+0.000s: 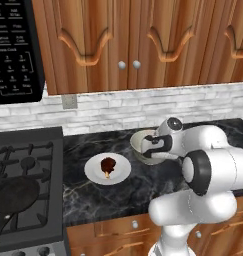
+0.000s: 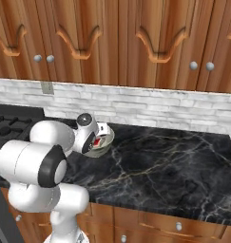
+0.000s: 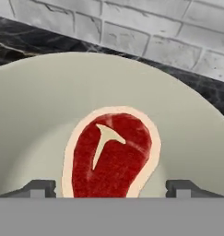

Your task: Place one of the steaks on the plate and the other in the bowl. Then place the bowl in the fridge.

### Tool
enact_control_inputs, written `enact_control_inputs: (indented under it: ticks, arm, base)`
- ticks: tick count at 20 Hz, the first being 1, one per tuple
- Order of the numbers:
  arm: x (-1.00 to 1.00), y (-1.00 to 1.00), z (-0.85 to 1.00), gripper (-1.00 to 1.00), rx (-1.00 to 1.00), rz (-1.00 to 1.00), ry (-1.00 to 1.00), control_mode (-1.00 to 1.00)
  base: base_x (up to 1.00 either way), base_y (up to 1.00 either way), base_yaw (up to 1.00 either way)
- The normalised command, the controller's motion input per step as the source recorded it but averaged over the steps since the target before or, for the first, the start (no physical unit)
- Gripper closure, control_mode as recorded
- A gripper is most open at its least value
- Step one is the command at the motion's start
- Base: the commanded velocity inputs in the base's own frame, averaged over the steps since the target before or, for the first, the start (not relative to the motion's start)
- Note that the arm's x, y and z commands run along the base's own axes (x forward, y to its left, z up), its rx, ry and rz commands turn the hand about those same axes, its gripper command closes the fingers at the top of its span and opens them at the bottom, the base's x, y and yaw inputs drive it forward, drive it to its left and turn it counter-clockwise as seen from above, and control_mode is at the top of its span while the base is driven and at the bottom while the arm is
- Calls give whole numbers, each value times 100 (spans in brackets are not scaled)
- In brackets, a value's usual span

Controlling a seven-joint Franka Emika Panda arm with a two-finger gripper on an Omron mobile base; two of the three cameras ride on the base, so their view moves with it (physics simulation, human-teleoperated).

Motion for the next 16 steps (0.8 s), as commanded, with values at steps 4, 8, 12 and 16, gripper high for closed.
enact_control_inputs:
  ticks: [4,8,12,16]
  arm:
    - [-46,-1,57,-100,0,0,-5,-100]
    - [-43,-13,93,-100,0,0,-8,-100]
    - [-93,-43,58,-100,0,0,-4,-100]
    - [-100,-55,54,-100,0,0,-11,-100]
  base:
    - [0,0,0]
    - [0,0,0]
    - [0,0,0]
    - [0,0,0]
